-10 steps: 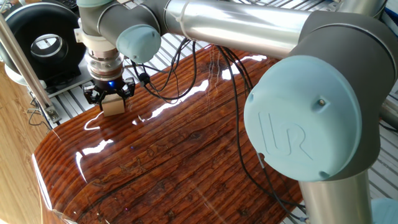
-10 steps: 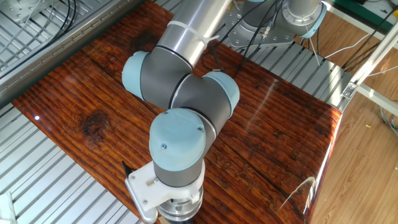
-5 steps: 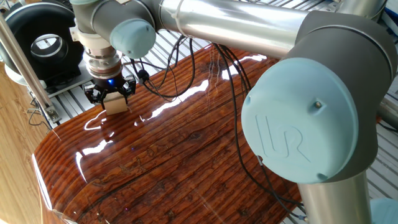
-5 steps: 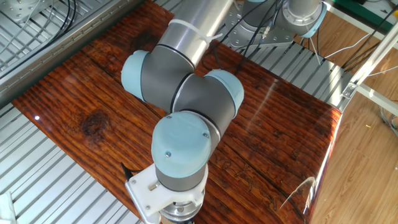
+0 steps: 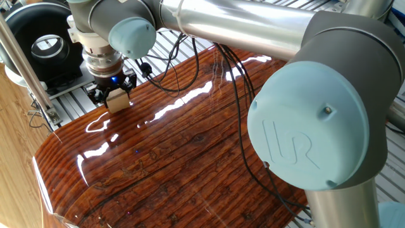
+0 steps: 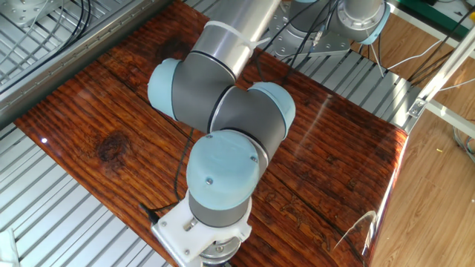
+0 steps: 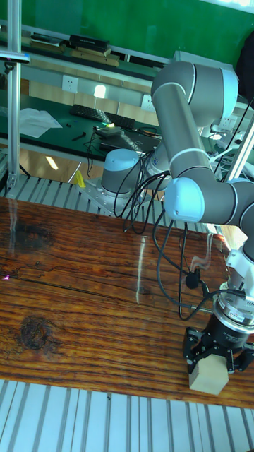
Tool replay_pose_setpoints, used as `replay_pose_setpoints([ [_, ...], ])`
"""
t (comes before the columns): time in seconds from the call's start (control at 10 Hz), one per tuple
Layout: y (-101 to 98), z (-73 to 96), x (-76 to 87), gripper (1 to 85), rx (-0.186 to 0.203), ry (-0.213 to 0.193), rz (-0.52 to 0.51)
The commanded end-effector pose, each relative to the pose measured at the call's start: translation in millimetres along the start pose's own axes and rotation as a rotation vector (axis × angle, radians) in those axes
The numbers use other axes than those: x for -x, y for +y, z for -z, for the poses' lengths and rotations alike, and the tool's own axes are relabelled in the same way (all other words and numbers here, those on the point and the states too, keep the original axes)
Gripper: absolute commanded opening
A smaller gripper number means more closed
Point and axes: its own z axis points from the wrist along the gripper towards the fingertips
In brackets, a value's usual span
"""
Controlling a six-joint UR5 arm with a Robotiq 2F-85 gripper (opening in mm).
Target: Hold a small block with the gripper and sweep it from left to right on the table
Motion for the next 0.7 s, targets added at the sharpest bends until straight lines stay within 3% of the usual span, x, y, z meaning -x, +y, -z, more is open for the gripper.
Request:
replay_pose_setpoints([
  [0.0, -5.1, -1.8, -7.1, 5.3, -0.002, 0.029, 0.051],
  [0.2, -3.4, -4.7, 2.4, 25.7, 0.022, -0.001, 0.116],
  [0.4, 10.4, -7.6, 4.5, 43.3, 0.093, -0.011, 0.131],
  [0.5, 13.1, -8.4, 19.3, 48.7, 0.117, -0.069, 0.123],
  [0.6, 13.9, -6.5, 21.7, 56.7, 0.125, -0.084, 0.120],
])
